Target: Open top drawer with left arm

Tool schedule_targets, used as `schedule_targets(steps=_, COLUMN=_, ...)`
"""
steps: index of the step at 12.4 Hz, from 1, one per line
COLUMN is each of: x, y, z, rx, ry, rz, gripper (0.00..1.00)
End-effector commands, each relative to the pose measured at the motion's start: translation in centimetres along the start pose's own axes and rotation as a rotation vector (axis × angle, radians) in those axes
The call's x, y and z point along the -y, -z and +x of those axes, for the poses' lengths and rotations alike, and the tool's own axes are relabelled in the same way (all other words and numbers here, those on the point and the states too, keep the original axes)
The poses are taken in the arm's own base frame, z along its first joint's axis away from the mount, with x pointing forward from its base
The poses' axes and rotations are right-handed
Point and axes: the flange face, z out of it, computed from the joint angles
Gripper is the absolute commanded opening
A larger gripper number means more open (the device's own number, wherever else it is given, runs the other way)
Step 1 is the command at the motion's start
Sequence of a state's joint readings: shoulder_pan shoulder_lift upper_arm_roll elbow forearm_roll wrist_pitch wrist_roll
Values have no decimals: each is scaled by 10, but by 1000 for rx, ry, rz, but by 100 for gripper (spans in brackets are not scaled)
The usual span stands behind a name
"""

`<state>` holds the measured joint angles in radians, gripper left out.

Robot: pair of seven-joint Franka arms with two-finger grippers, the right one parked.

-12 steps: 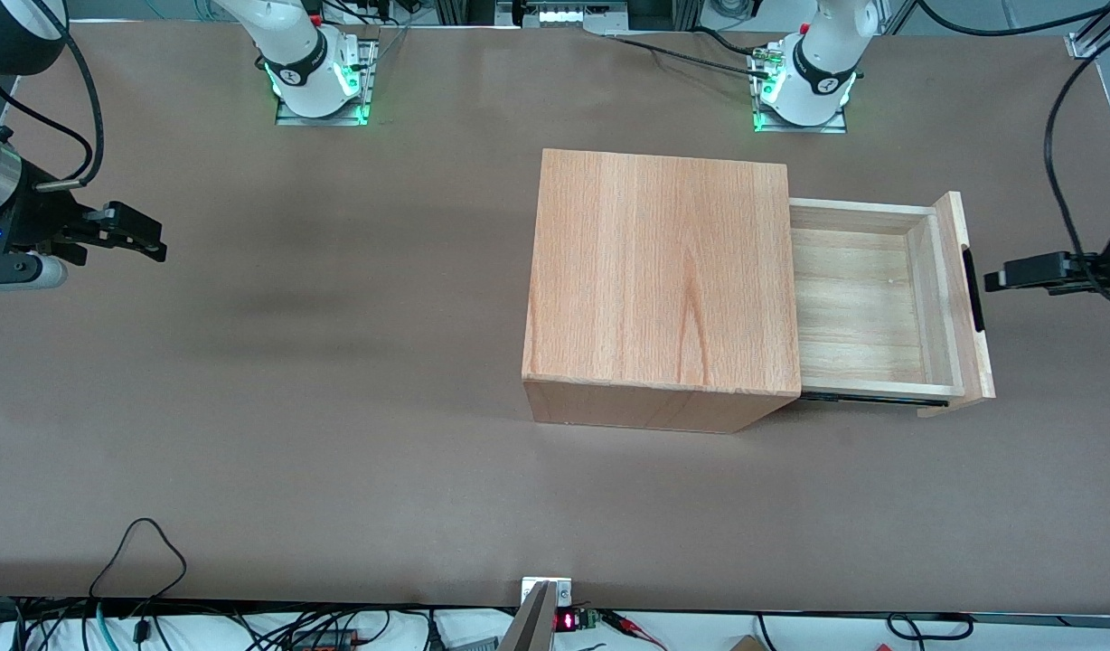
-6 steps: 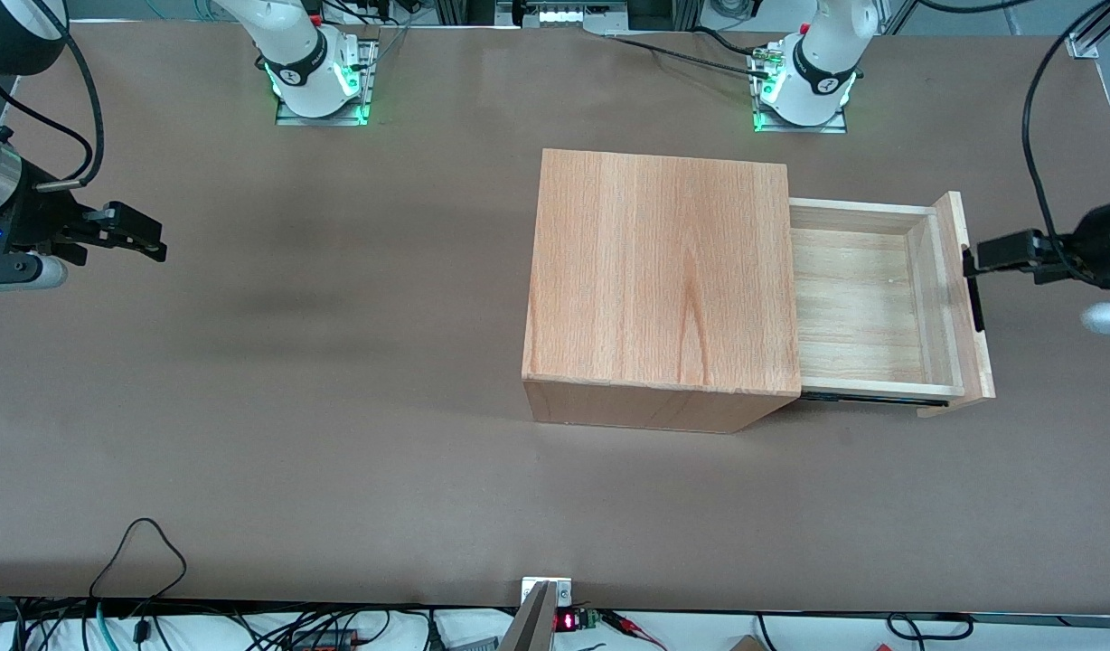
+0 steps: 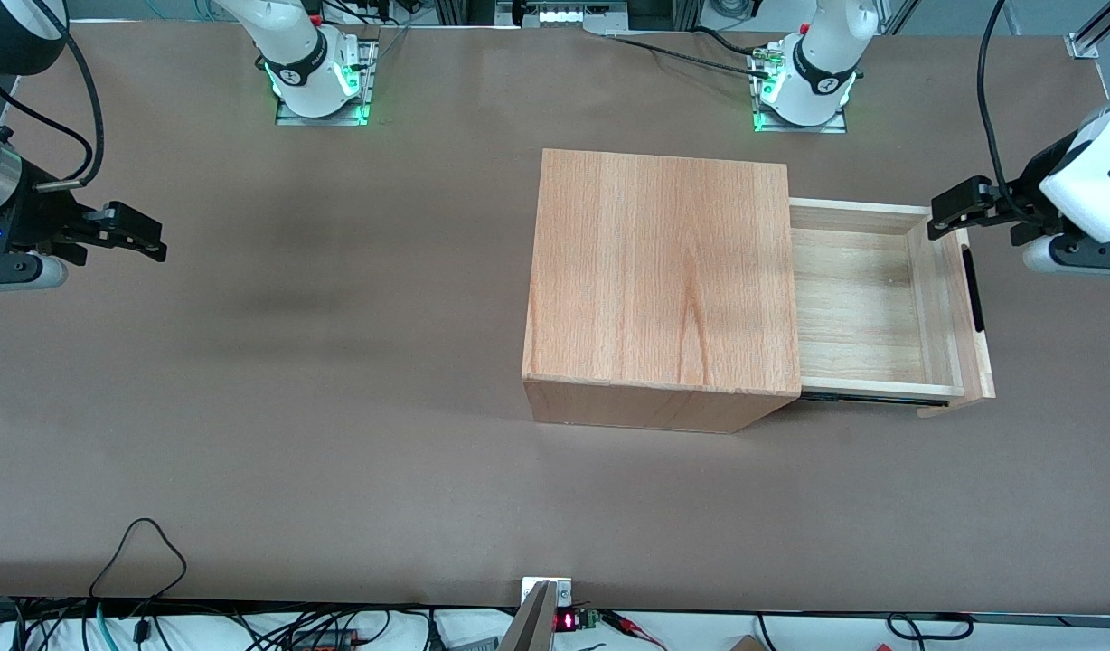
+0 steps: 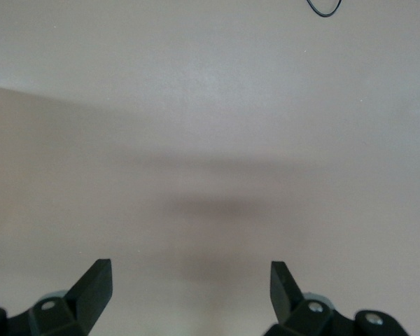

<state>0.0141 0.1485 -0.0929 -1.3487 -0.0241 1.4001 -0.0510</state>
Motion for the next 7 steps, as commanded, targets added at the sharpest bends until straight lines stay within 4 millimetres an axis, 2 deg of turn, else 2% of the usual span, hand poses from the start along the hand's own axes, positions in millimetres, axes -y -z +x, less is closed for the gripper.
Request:
schedule_targets(steps=1, x=19, y=-14, z=-31, rx=1, ry=16, rz=25, gripper=100)
schedule_targets(steps=5, x=27, y=-23, z=-36, rx=0, ry=12, rz=27, gripper=100)
schedule_targets(steps=7, x=34, y=-19, z=-40, rx=-5, ry=27, rz=42, gripper=100)
